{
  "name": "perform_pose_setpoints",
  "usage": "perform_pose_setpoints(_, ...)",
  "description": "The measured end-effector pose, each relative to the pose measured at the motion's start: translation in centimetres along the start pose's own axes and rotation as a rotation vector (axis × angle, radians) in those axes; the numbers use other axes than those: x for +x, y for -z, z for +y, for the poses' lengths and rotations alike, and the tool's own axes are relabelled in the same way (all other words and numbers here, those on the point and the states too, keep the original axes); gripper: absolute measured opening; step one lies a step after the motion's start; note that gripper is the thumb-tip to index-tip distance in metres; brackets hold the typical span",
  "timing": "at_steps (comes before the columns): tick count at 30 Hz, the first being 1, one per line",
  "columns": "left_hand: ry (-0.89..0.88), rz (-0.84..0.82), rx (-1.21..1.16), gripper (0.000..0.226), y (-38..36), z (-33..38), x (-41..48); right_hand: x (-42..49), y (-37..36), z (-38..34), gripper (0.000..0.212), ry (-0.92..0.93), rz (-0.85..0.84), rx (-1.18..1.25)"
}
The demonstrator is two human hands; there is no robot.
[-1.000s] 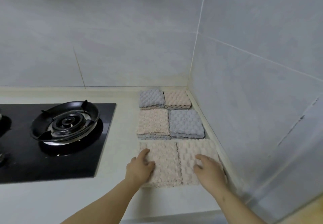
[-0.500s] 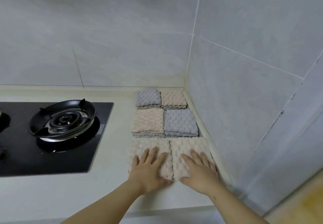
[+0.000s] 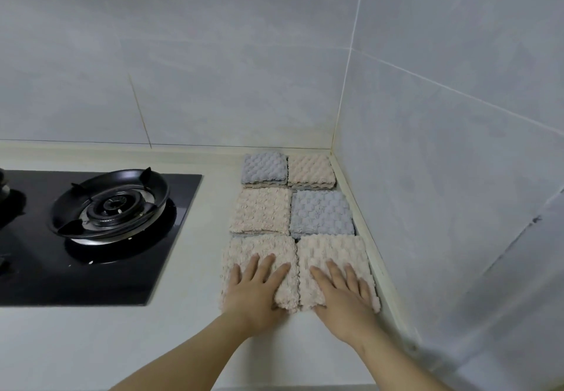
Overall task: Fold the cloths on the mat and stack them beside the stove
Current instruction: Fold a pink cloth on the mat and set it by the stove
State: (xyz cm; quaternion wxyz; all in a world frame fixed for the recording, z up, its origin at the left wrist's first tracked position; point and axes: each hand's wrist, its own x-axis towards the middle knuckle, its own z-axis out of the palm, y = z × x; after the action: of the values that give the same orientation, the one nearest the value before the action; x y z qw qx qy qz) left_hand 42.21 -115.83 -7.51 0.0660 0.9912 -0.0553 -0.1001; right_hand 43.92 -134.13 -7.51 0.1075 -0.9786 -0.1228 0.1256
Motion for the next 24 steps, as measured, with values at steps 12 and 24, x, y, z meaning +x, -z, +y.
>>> perform_pose_setpoints(12, -0.02, 0.005, 0.005, 0.079, 1.6, -2.0, 7.2, 8.0, 1.8, -0.3, 0.07, -0.045, -0.029, 0.085)
perform_pose_setpoints(24, -0.041, -0.011, 0.013, 0.083, 1.6, -2.2, 8.9, 8.9, 3.5, -0.1, 0.083, -0.057, -0.114, 0.085)
